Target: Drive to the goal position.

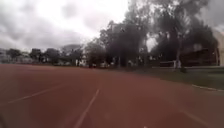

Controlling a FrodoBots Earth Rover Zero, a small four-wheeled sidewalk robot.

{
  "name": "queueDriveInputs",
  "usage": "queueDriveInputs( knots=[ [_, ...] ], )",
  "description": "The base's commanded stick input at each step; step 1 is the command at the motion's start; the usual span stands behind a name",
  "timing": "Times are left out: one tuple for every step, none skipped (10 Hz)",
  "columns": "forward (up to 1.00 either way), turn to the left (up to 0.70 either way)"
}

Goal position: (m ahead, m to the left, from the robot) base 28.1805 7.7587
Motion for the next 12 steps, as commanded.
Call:
queueDriveInputs(
  knots=[
    [0.67,0.00],
    [0.67,0.00],
    [0.67,0.00],
    [0.67,0.00],
    [0.67,0.00],
    [0.67,0.00],
    [0.67,0.00],
    [0.67,0.00],
    [0.67,0.00],
    [0.67,0.00],
    [0.67,0.00],
    [0.67,0.00]
  ],
)
